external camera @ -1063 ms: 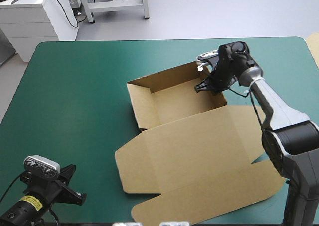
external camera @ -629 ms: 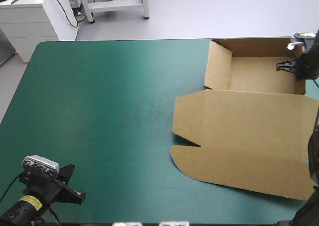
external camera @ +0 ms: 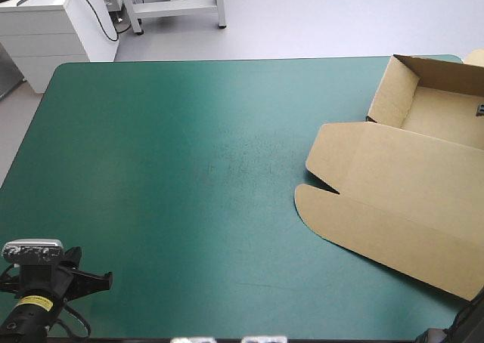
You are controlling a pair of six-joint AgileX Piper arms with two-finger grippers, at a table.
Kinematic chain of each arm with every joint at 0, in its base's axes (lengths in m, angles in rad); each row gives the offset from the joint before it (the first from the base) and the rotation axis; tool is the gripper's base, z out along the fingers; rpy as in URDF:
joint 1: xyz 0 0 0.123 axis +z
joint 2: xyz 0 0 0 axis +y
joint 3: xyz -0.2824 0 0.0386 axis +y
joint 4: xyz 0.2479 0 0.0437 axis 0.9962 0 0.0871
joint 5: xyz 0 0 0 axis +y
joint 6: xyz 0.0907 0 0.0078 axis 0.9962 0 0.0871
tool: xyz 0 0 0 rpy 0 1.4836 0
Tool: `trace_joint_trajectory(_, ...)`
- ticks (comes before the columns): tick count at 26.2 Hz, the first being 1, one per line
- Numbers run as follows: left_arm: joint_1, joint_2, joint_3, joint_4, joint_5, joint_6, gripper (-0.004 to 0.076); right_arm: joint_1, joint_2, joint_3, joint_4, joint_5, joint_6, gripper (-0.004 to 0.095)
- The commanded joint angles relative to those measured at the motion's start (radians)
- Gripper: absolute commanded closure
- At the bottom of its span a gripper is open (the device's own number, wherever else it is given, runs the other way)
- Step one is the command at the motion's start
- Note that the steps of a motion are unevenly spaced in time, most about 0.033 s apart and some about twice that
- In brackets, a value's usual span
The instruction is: Fold the box
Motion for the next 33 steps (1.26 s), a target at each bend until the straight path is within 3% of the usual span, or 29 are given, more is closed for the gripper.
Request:
trace_joint_trajectory(1, -0.001, 0.009, -0.025, -0.002, -0.063, -0.001, 0.0731, -0.009, -0.003, -0.030, 0.004, -0.048, -0.021, 0.0926)
trace_joint_trajectory(5, -0.001, 0.009, -0.025, -0.002, -0.063, -0.001, 0.0731, -0.009, 0.023, -0.030, 0.004, -0.044, -0.053, 0.0779)
trace_joint_trajectory(7, -0.001, 0.009, -0.025, -0.002, -0.063, -0.001, 0.0731, -0.009, 0.021, -0.031, 0.004, -0.044, -0.051, 0.0583)
trace_joint_trajectory(8, -0.001, 0.009, -0.025, -0.002, -0.063, -0.001, 0.0731, -0.009, 0.021, -0.052, 0.000, -0.006, -0.051, 0.0424)
trace_joint_trajectory(11, -0.001, 0.009, -0.025, -0.002, -0.063, -0.001, 0.0731, -0.009, 0.021, -0.158, 0.015, 0.115, -0.051, 0.0163)
trace_joint_trajectory(14, -0.001, 0.009, -0.025, -0.002, -0.063, -0.001, 0.0731, -0.009, 0.002, -0.296, 0.071, 0.157, -0.033, 0.0039)
trace_joint_trajectory(19, -0.001, 0.009, -0.025, -0.002, -0.063, -0.001, 0.0731, 0.013, -0.104, -0.314, 0.176, 0.157, -0.036, 0.0082)
trace_joint_trajectory(21, -0.001, 0.009, -0.025, -0.002, -0.063, -0.001, 0.0731, 0.050, -0.186, -0.234, 0.185, 0.157, -0.046, 0.0203)
trace_joint_trajectory(24, -0.001, 0.009, -0.025, -0.002, -0.063, -0.001, 0.0731, 0.097, -0.274, -0.129, 0.199, 0.157, -0.064, 0.0516)
trace_joint_trajectory(27, -0.001, 0.009, -0.025, -0.002, -0.063, -0.001, 0.0731, 0.150, -0.338, -0.023, 0.239, 0.157, -0.109, 0.0914)
trace_joint_trajectory(33, -0.001, 0.009, -0.025, -0.002, -0.063, -0.001, 0.0731, 0.316, -0.458, 0.228, 0.299, 0.157, -0.168, 0.0914)
